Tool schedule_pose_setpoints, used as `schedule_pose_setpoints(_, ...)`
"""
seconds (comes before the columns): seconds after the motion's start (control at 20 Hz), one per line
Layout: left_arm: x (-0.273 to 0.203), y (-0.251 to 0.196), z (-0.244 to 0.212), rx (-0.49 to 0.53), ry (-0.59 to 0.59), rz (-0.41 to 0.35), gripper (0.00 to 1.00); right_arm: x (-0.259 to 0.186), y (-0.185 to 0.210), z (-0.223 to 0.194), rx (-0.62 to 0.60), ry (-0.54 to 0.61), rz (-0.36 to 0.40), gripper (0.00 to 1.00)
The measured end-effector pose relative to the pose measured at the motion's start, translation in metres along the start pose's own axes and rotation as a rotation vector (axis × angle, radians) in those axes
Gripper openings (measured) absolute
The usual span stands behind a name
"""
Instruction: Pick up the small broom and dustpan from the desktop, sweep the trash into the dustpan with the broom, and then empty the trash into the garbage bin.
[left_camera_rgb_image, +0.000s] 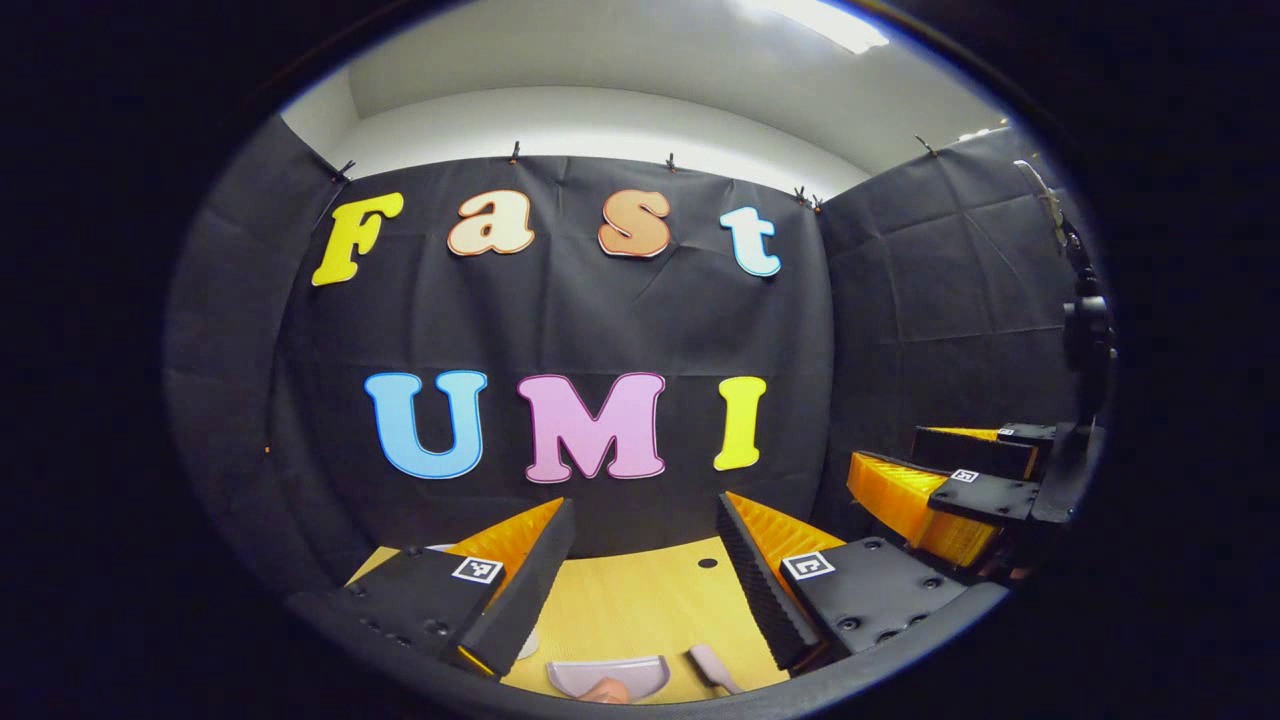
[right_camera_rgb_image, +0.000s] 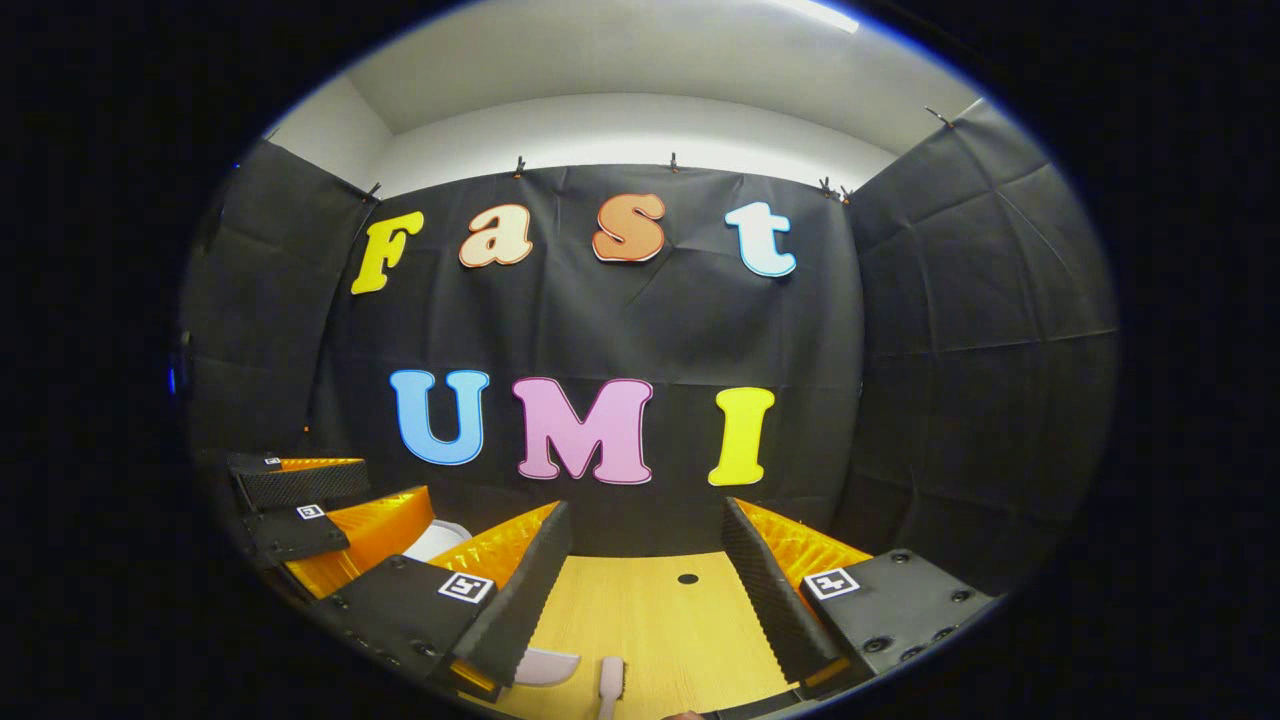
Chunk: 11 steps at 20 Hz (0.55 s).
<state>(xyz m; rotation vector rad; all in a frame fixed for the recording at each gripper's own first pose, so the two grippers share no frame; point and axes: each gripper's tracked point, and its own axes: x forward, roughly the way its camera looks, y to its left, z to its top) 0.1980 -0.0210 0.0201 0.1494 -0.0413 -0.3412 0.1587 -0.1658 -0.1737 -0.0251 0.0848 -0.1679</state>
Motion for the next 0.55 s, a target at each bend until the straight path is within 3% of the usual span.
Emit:
schedule_pose_setpoints(0.1, 0.004, -0.006, 0.002, -0.001, 0.002, -0.020, 0.85, -0.002, -0.007, 0.001, 0.001, -0.005, -0.022, 1.00)
schedule_pose_setpoints(0.4, 0.002, -0.009, -0.001, -0.028, -0.005, -0.031, 0.84, -0.006, -0.007, -0.003, 0.001, -0.009, -0.021, 0.96)
schedule_pose_setpoints(0.55, -0.003, 0.008, -0.008, -0.021, 0.017, 0.022, 0.84, 0.001, 0.003, -0.006, 0.011, -0.001, 0.018, 0.91)
